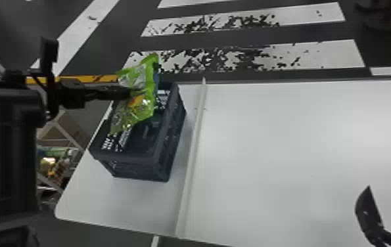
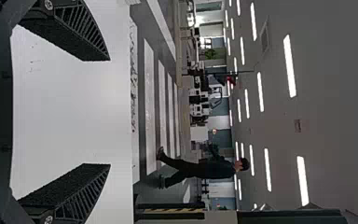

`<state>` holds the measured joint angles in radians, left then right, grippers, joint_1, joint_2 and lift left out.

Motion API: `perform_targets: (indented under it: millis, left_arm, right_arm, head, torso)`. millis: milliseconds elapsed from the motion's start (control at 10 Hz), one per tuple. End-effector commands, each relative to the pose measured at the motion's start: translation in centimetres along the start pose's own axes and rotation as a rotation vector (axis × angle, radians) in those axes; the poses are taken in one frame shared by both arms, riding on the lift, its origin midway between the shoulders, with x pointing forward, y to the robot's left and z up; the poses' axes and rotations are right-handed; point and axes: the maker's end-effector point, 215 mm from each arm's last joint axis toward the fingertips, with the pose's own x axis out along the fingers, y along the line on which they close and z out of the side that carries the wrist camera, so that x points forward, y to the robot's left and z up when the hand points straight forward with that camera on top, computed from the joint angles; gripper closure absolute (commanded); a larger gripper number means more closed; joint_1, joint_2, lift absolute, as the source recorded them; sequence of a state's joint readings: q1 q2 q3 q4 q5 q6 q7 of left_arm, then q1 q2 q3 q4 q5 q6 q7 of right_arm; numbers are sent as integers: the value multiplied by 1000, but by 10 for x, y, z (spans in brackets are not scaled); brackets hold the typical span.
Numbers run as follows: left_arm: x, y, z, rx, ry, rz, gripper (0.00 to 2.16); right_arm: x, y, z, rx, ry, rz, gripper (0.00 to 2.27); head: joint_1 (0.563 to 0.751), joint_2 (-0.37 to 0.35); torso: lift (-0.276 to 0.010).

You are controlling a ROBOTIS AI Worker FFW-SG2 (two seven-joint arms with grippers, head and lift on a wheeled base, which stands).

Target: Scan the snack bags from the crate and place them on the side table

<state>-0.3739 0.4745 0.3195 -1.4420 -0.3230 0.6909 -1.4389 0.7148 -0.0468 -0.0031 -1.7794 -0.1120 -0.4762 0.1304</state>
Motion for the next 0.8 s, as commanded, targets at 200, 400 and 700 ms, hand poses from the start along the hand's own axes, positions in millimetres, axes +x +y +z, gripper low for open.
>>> perform_targets:
  millis: [200, 400, 700]
  left_arm:
    - [0, -38, 45, -57, -95, -9, 2138]
    - [25, -70, 62, -82, -123, -50, 2138]
    - [81, -132, 86, -108, -145, -143, 2138]
  right_arm:
    - [-1, 1, -1, 2, 1, 1, 63]
    - [-2, 1, 1, 2, -3, 0, 63]
    - [-4, 1, 2, 2, -5, -1, 63]
  head:
    - [695, 227]
    - [695, 186]
    - [695, 95]
  torso:
    - [-94]
    - [-94]
    - [-94]
